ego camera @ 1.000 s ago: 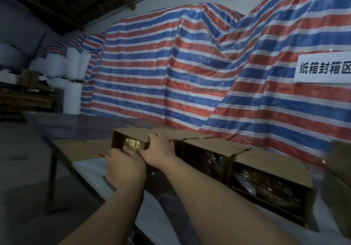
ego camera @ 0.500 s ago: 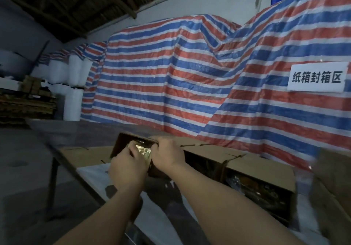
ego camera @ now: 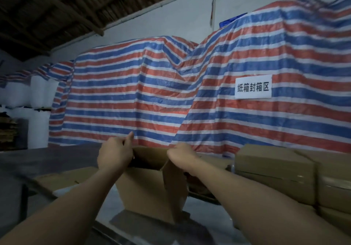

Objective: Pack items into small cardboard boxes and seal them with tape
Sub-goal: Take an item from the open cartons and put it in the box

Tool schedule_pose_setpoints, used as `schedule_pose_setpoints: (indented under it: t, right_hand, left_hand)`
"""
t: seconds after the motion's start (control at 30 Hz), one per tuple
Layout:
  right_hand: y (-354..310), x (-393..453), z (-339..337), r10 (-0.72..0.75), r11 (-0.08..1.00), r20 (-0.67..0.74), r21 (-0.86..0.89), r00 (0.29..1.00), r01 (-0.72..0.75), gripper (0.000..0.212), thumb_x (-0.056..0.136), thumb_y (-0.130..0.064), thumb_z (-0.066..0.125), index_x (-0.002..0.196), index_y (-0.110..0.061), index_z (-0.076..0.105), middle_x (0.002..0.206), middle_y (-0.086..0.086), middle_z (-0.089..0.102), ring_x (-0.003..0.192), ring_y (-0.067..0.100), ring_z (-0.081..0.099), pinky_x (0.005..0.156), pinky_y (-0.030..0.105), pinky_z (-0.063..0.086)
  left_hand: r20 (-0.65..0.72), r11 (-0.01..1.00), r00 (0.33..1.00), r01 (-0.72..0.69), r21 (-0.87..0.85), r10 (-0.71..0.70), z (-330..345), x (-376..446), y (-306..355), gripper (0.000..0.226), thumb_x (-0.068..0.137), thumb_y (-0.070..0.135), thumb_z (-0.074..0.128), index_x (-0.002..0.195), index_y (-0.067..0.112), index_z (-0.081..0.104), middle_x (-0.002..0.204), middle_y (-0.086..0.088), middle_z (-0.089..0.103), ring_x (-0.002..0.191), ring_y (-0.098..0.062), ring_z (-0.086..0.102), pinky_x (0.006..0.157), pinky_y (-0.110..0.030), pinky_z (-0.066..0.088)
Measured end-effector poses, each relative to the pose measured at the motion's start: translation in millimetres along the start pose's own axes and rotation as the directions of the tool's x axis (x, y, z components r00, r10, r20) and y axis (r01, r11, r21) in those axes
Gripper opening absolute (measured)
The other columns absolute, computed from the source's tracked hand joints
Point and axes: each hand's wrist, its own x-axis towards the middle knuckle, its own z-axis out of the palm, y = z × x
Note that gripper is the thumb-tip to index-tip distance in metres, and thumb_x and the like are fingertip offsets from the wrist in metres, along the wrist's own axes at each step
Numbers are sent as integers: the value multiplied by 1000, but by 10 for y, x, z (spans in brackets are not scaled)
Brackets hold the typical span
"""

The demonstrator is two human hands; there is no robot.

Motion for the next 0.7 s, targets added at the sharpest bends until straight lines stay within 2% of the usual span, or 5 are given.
schedule_pose_setpoints:
  t: [0.13,0.33,0.43,0.53,0.7]
  right_hand:
    - [36,-439,-756,112,993,44,-46,993,-110,19,97,-38,51,94,-22,60,89,4,67,79,20,66,60,29,50]
    - [146,-1331,-1974,227,974,59,13,972,-228,23,100,-32,53,111,-15,63,105,10,69,96,27,66,84,42,56]
    - [324,-1711,-2483,304,951,42,48,952,-306,27,97,-29,55,115,-11,62,104,13,67,95,29,65,79,41,55]
    - [636,-2018,-2895,356,931,11,82,934,-356,22,92,-29,61,104,-11,65,99,14,70,97,31,67,88,43,56]
    - [1195,-2369,-3190,459,869,19,202,888,-452,15,91,-25,61,95,-10,65,73,4,69,67,19,66,63,31,53]
  left_hand:
    - [96,992,992,-76,-104,87,87,-227,623,55,101,55,33,81,11,59,77,-7,63,72,-19,63,70,-36,51]
    - [274,990,955,-89,-112,117,347,-459,1249,16,104,27,46,102,14,55,97,-8,60,86,-22,60,63,-29,46]
    - [361,986,919,-130,-101,158,463,-640,1481,23,104,25,46,92,17,64,87,-9,64,75,-20,59,60,-29,46]
    - [484,988,861,-121,-99,154,631,-916,1718,31,103,32,45,87,16,66,77,-7,65,62,-16,59,51,-24,45]
    - [568,976,813,2,-218,126,1069,-1391,1858,41,103,36,43,81,10,65,53,2,60,42,-6,54,44,-21,43]
